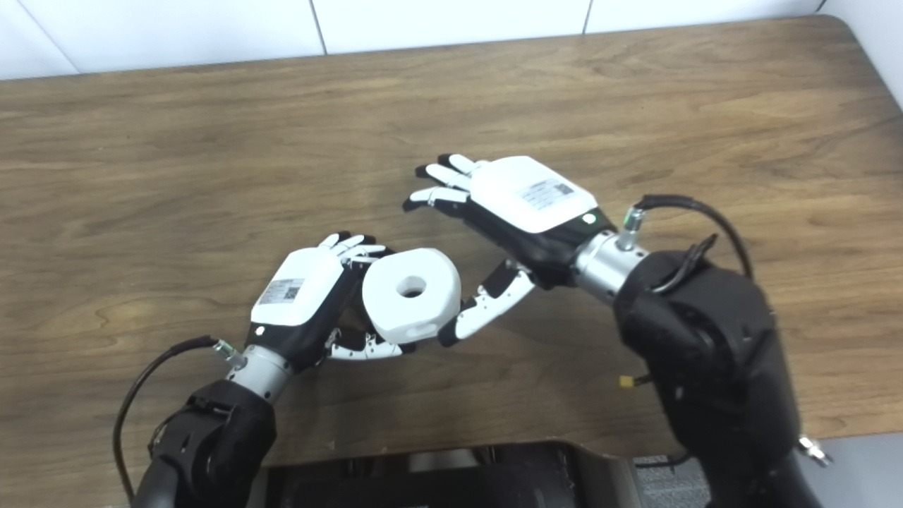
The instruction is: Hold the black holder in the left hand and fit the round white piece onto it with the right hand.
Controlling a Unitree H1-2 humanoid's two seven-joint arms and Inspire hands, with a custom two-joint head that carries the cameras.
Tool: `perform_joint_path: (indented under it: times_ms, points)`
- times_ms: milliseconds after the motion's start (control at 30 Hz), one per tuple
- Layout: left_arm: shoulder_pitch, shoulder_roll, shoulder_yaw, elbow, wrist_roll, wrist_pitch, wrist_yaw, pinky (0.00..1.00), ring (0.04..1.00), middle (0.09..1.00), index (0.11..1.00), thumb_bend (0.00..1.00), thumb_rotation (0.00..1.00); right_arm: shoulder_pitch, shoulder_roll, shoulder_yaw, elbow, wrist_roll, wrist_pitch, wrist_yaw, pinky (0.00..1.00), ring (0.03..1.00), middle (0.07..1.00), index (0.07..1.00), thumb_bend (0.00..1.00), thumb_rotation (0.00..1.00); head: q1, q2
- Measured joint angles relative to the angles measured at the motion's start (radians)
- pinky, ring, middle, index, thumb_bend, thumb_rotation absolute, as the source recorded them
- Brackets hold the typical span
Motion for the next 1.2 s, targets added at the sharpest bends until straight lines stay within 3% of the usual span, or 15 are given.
perform_joint_path:
  times_ms: [100,300,700,767,867,1033,1200]
  points:
    - [0.0,0.001,0.001,0.001,-0.001,0.0,0.001,0.96,0.905,0.806,0.488,0.52,0.06,-0.01,-0.029,-0.031,-0.04,0.012,0.011,0.04,1.0,1.0,0.991,0.892,1.0,0.53,0.002,-0.005]
    - [0.0,0.003,0.004,0.001,-0.001,-0.001,0.005,0.96,0.898,0.798,0.488,0.52,0.06,-0.008,-0.038,-0.065,-0.046,0.028,0.014,0.043,1.0,1.0,0.994,0.902,1.0,0.54,0.003,-0.003]
    - [-0.013,0.012,0.008,0.0,-0.001,0.0,-0.016,0.97,0.882,0.797,0.498,0.52,0.08,-0.001,-0.044,-0.082,-0.049,0.043,0.029,0.046,1.0,1.0,0.992,0.911,1.0,0.55,0.012,-0.009]
    - [-0.018,0.014,0.011,-0.003,-0.001,0.002,-0.025,0.96,0.875,0.799,0.658,0.73,0.2,0.001,-0.044,-0.083,-0.049,0.043,0.029,0.046,1.0,1.0,0.992,0.911,1.0,0.55,0.012,-0.011]
    - [-0.022,0.015,0.023,-0.004,-0.011,0.003,-0.037,0.95,0.864,0.798,0.716,0.82,0.26,0.003,-0.044,-0.087,-0.049,0.043,0.03,0.045,1.0,1.0,0.993,0.906,1.0,0.56,0.008,-0.009]
    - [-0.031,0.02,0.052,-0.032,-0.023,0.021,-0.082,0.94,0.859,0.809,0.75,0.88,0.35,0.007,-0.044,-0.102,-0.046,0.051,0.031,0.038,1.0,1.0,0.995,0.902,1.0,0.56,0.008,-0.009]
    - [-0.052,0.054,0.082,-0.11,-0.021,0.083,-0.228,0.92,0.873,0.826,0.779,0.94,0.35,0.008,-0.05,-0.124,-0.042,0.071,0.043,0.03,1.0,1.0,0.983,0.897,1.0,0.54,0.015,-0.003]
